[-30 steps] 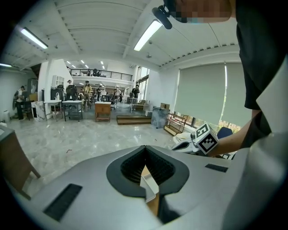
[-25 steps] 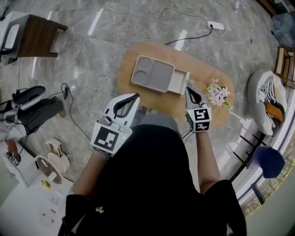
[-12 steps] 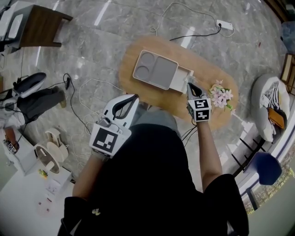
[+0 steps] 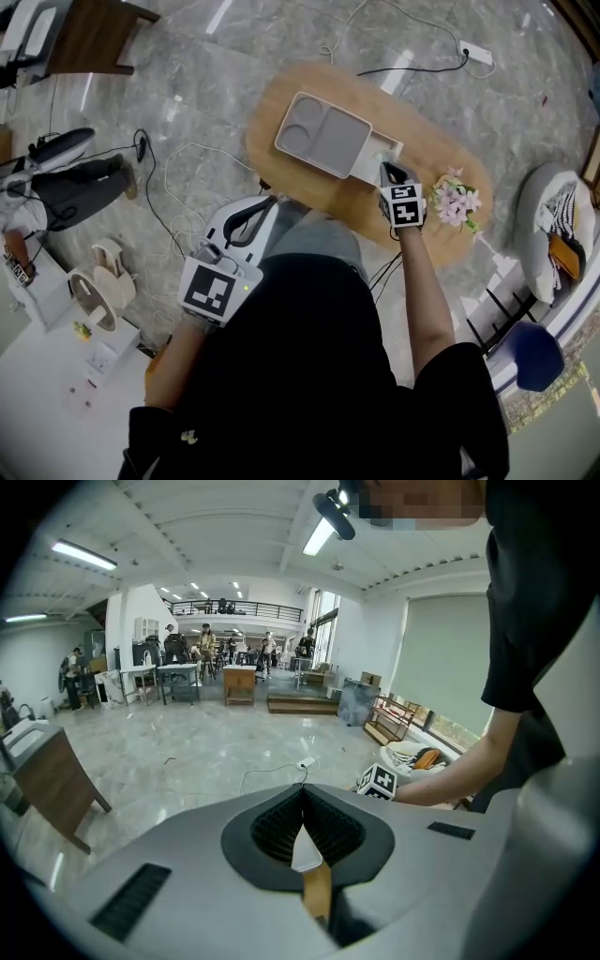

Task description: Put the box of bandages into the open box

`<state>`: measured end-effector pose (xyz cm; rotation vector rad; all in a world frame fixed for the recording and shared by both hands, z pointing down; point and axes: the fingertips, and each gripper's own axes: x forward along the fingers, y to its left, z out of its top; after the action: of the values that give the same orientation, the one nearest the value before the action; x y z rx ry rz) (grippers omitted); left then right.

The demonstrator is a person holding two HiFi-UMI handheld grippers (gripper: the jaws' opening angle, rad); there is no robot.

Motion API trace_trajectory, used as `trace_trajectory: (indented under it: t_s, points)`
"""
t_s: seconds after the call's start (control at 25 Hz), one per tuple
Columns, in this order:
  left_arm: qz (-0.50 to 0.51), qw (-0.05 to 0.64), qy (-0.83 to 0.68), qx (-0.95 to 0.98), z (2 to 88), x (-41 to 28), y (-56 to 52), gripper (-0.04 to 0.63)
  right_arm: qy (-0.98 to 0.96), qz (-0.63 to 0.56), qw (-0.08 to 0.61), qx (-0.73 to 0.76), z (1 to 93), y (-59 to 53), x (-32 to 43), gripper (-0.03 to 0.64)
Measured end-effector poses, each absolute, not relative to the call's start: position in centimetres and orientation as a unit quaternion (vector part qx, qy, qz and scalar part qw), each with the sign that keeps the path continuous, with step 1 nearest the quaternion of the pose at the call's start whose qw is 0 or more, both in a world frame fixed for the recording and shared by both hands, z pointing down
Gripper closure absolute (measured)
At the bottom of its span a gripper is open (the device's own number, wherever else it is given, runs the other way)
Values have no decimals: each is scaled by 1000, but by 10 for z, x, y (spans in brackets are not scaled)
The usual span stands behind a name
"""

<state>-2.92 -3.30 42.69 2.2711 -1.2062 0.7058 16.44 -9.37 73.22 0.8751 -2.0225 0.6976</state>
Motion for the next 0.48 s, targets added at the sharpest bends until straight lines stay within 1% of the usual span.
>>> trace_trajectory:
  t_s: [0.48]
  points:
    - [263,267,-474,797,444,-37,-18,583,-777,289,461,316,812,-107,166,618]
